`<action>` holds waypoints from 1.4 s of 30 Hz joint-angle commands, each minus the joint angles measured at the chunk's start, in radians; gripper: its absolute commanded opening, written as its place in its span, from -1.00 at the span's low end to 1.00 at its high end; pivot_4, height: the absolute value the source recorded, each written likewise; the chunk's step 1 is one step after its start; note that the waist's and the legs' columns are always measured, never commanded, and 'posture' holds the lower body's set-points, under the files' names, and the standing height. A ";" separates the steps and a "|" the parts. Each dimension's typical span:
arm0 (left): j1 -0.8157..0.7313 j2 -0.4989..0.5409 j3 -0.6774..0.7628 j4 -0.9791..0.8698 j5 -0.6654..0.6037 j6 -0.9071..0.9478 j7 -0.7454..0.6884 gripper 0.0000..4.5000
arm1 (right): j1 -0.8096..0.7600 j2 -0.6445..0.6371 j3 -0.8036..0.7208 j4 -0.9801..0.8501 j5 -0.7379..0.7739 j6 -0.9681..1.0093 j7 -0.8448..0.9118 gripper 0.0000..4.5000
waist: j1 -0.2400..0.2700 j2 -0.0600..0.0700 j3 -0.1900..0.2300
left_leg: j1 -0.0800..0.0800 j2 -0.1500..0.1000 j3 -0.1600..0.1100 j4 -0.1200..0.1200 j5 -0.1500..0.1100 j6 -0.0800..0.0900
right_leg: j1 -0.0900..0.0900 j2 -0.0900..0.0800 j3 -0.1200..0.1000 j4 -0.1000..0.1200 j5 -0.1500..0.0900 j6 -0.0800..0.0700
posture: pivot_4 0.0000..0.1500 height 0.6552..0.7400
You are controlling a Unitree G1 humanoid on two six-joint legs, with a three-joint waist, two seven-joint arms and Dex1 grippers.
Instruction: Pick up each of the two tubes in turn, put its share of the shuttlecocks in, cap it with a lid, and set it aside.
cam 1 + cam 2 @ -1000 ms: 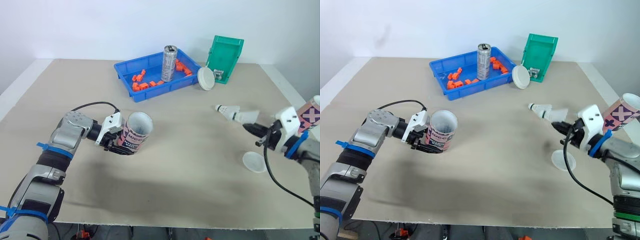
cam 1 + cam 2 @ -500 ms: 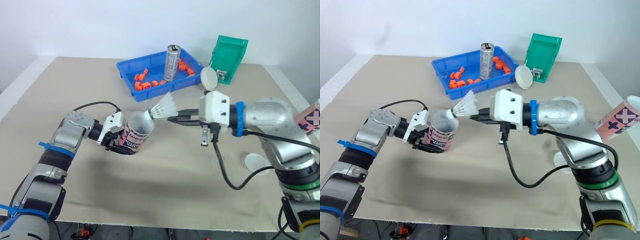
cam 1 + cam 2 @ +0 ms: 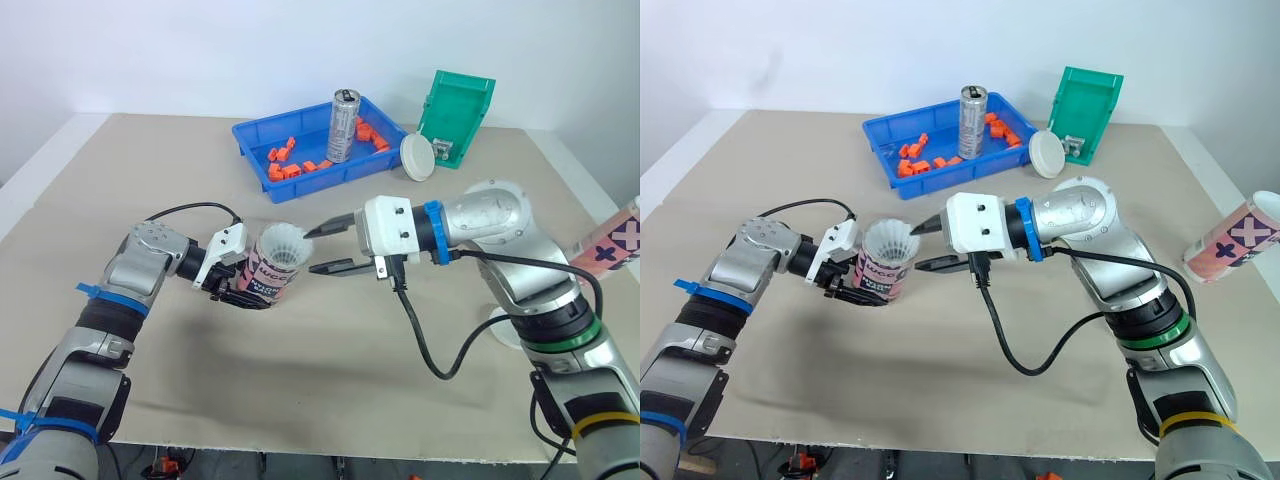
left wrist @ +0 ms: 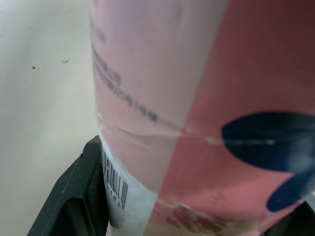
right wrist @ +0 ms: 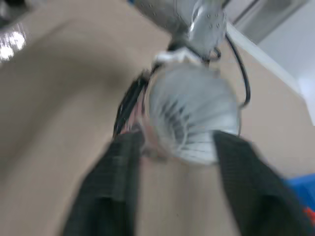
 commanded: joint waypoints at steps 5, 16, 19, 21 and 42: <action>0.013 0.000 -0.014 -0.030 0.005 0.008 0.005 0.29 | 0.085 -0.082 -0.198 -0.023 0.084 0.080 -0.052 0.19 | 0.002 -0.001 0.000 | -0.001 0.000 -0.001 0.000 0.000 0.000 | 0.000 0.000 -0.001 0.000 0.000 0.000 | 1.00 1.00; 0.027 0.002 -0.016 -0.025 0.008 -0.003 0.008 0.29 | 0.500 -0.099 -0.588 0.182 -0.028 0.064 -0.490 0.19 | 0.001 -0.001 -0.001 | -0.001 -0.001 -0.002 0.000 0.000 0.000 | 0.001 0.000 -0.002 0.000 0.000 -0.001 | 1.00 1.00; 0.016 -0.003 -0.019 -0.010 0.012 -0.011 0.005 0.29 | 0.533 -0.104 -0.605 0.262 -0.048 0.046 -0.528 0.19 | -0.002 0.000 -0.001 | 0.001 -0.001 0.000 0.000 0.000 0.000 | 0.001 -0.001 0.001 0.000 0.000 0.001 | 1.00 1.00; 0.011 -0.005 -0.019 -0.006 0.014 -0.013 0.004 0.29 | 0.547 -0.107 -0.595 0.321 -0.068 0.025 -0.536 0.19 | -0.003 0.000 -0.001 | 0.002 -0.001 0.001 0.000 0.000 0.001 | 0.002 0.000 0.001 0.000 0.000 0.003 | 1.00 1.00; 0.025 0.010 -0.012 -0.035 0.008 -0.001 0.011 0.29 | 0.195 -0.024 -0.403 0.921 -0.201 -0.173 -0.541 0.19 | -0.005 0.000 -0.001 | 0.003 -0.001 0.003 -0.001 0.001 0.002 | 0.002 0.000 0.004 0.000 0.001 0.004 | 1.00 1.00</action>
